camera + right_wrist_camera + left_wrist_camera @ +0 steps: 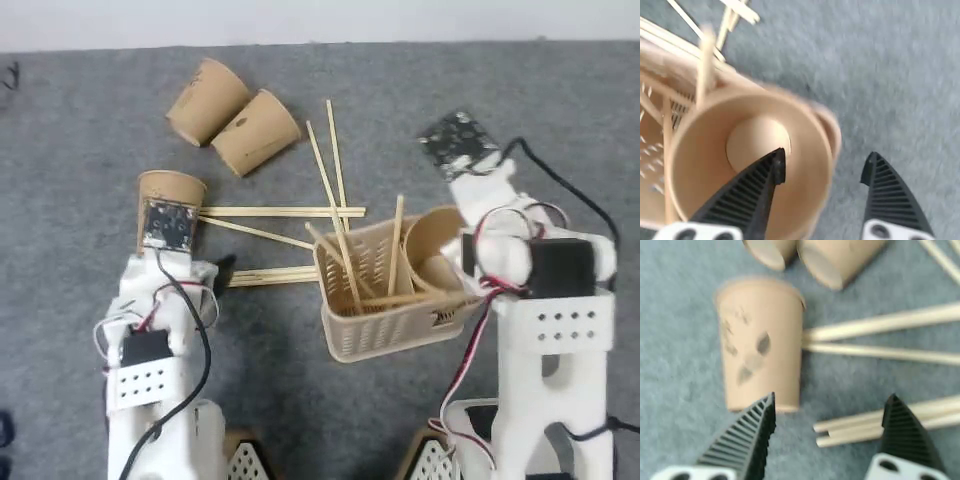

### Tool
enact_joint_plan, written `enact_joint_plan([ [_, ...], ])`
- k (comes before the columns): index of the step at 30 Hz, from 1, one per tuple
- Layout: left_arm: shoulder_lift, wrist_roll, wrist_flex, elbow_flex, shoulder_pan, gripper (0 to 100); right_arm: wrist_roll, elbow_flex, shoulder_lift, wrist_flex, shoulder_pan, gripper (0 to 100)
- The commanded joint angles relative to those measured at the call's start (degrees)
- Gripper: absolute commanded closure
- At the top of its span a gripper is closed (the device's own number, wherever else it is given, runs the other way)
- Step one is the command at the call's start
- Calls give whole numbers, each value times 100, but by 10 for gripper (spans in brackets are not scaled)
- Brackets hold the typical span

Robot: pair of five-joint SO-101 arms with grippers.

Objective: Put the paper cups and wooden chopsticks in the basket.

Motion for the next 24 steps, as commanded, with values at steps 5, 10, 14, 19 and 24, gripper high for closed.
enact_joint_plan([
  [5, -123, 0, 1160, -1710, -35, 667, 9, -914, -892, -163, -532, 790],
  [10, -70, -35, 1521, -2659, -26, 667, 0, -1169, -1851, -224, -655, 789],
  [14, 220, 0, 1538, -3424, -26, 669, -141, -1152, -2422, -198, -629, 789],
  [19, 1380, 9, 1829, -4971, -53, 669, -853, -1152, -2941, -444, 321, 789],
  [24, 3209, -26, 2813, -7275, 114, 669, -1503, -1029, -3213, -497, 1182, 789],
])
